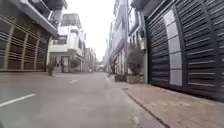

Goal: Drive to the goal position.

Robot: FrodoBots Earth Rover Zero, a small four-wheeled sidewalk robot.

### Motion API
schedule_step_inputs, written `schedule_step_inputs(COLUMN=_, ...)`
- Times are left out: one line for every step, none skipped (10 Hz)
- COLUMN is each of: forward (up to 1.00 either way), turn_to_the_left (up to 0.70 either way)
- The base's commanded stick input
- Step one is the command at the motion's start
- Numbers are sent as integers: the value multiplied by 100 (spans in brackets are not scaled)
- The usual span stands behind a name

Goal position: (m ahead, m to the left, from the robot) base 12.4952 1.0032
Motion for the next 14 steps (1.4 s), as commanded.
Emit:
schedule_step_inputs(forward=47, turn_to_the_left=1)
schedule_step_inputs(forward=47, turn_to_the_left=1)
schedule_step_inputs(forward=47, turn_to_the_left=1)
schedule_step_inputs(forward=47, turn_to_the_left=1)
schedule_step_inputs(forward=47, turn_to_the_left=1)
schedule_step_inputs(forward=47, turn_to_the_left=1)
schedule_step_inputs(forward=47, turn_to_the_left=1)
schedule_step_inputs(forward=47, turn_to_the_left=1)
schedule_step_inputs(forward=47, turn_to_the_left=1)
schedule_step_inputs(forward=47, turn_to_the_left=1)
schedule_step_inputs(forward=47, turn_to_the_left=23)
schedule_step_inputs(forward=47, turn_to_the_left=48)
schedule_step_inputs(forward=47, turn_to_the_left=48)
schedule_step_inputs(forward=47, turn_to_the_left=1)
